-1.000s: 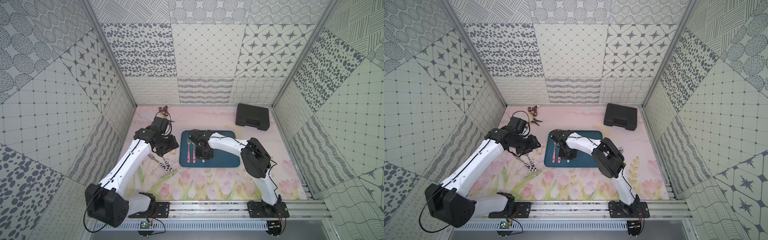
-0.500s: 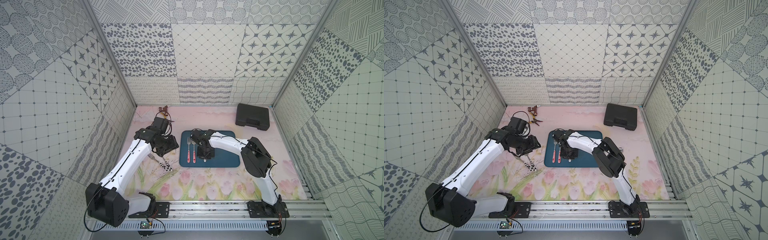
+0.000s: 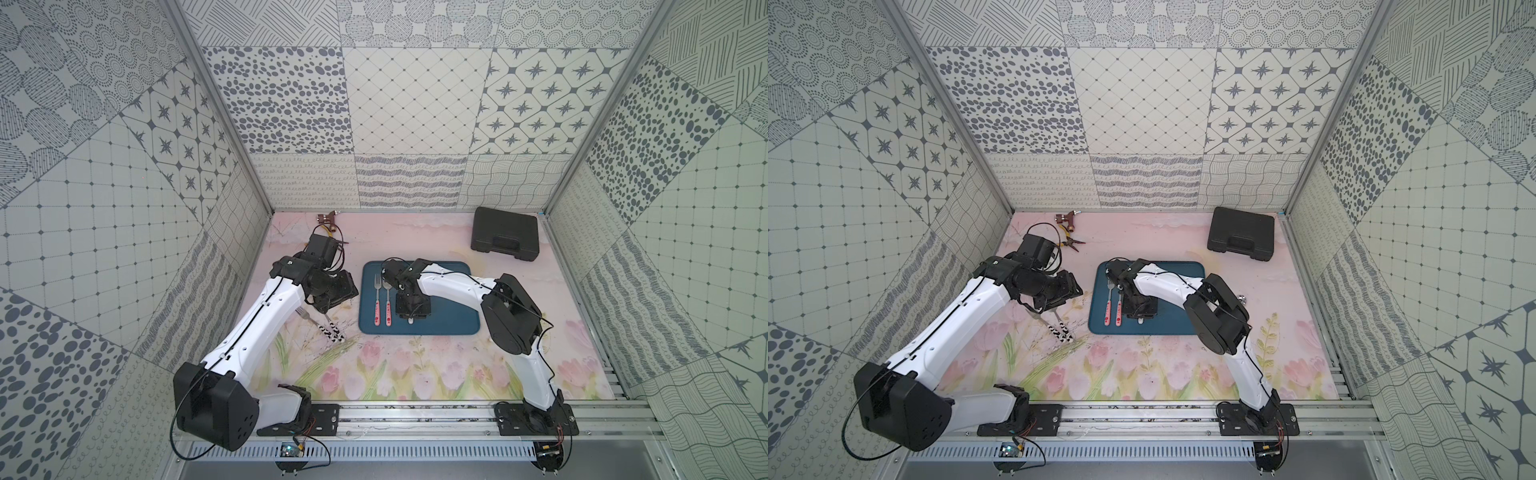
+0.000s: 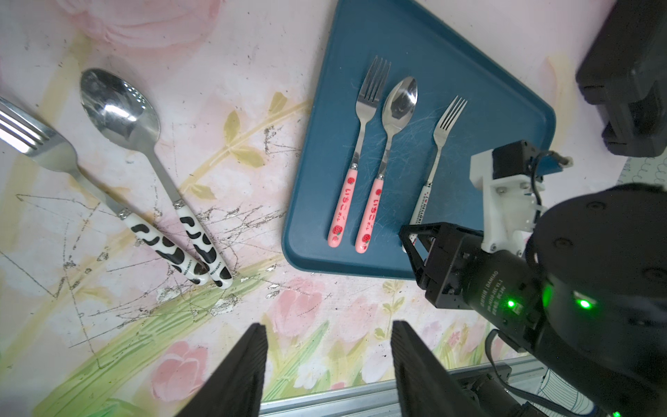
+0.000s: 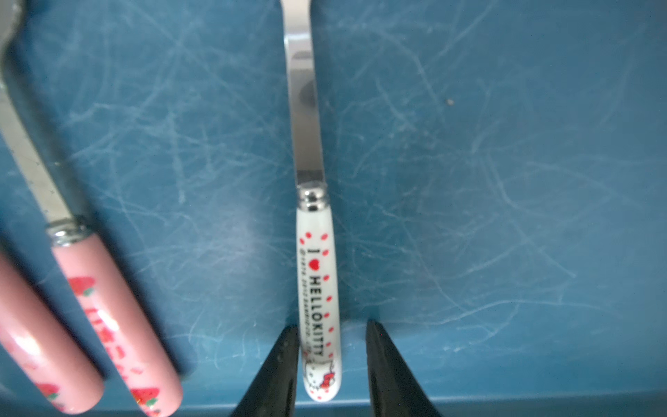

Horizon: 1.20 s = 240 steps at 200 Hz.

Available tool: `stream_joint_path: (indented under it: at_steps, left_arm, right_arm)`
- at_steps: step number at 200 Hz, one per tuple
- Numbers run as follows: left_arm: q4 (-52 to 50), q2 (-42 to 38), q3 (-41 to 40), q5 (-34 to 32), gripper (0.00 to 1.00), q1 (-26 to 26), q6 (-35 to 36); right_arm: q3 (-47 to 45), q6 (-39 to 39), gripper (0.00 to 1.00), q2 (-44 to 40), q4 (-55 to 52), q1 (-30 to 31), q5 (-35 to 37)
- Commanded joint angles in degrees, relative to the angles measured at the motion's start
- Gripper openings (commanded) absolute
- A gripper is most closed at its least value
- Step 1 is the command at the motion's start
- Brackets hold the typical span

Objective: Set the spoon and fork side by side
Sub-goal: Place the fork on the tray, then pick up the spoon from the center of the board.

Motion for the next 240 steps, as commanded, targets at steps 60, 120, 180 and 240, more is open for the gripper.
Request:
stream_joint_path:
  at_steps: [60,120,180,240]
  left_arm:
    - [-0.23,-0.74,-0.12,0.28,0.61,0.87,0.98]
    - [0.04,-0.63,-0.26,1.12,0.61,0.86,0.95]
    - [0.15,-0.36,-0.65,1.74,0.61,0.73,0.97]
    - [0.58,0.38,-0.77,1.86,0.6,0.68,0.97]
  right_arm:
    - [-20.74,4.89,0.39,-29.0,-3.32,-16.48,9.05]
    - [-40.0,6.62,0.42,-37.65,-0.35,-27.69,4.43]
    - [-47.95,9.41,0.44,-40.9,6.05,-28.76,2.17]
    - [-47.02,9.38,0.44,-37.95,8.93,-30.04,2.74]
